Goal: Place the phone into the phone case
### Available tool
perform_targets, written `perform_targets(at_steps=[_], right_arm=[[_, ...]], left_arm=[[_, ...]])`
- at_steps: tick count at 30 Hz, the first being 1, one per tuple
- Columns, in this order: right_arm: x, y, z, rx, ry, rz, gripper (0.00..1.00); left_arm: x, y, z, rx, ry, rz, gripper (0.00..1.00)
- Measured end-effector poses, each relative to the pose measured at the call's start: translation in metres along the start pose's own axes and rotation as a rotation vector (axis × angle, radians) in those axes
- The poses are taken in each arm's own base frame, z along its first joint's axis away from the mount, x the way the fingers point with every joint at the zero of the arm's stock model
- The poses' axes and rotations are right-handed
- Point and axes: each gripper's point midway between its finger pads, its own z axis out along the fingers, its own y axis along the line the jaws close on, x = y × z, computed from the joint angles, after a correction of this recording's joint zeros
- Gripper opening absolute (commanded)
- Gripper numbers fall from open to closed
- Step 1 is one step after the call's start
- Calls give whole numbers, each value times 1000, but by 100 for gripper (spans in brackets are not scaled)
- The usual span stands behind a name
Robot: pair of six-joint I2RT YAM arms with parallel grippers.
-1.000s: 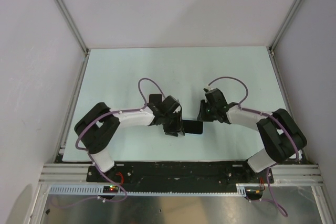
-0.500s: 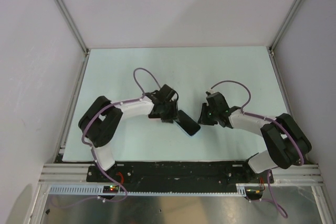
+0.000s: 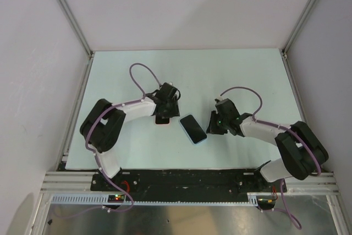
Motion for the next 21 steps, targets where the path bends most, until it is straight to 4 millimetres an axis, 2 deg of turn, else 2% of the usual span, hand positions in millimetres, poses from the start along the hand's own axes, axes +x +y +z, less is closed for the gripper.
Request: perform_targets(at_steps=[4, 10, 17, 21], right_arm=[[-4, -6, -11, 15, -21, 14, 25], [-16, 7, -34, -32, -99, -2, 26], [-1, 11, -37, -41, -75, -26, 25], [6, 10, -35, -36, -54, -34, 25]], left_arm=[[14, 1, -11, 5, 10, 25, 46], [40, -13, -39, 54, 14, 78, 46], [76, -35, -50, 92, 45, 101, 45], [88, -43, -52, 104, 58, 90, 45]])
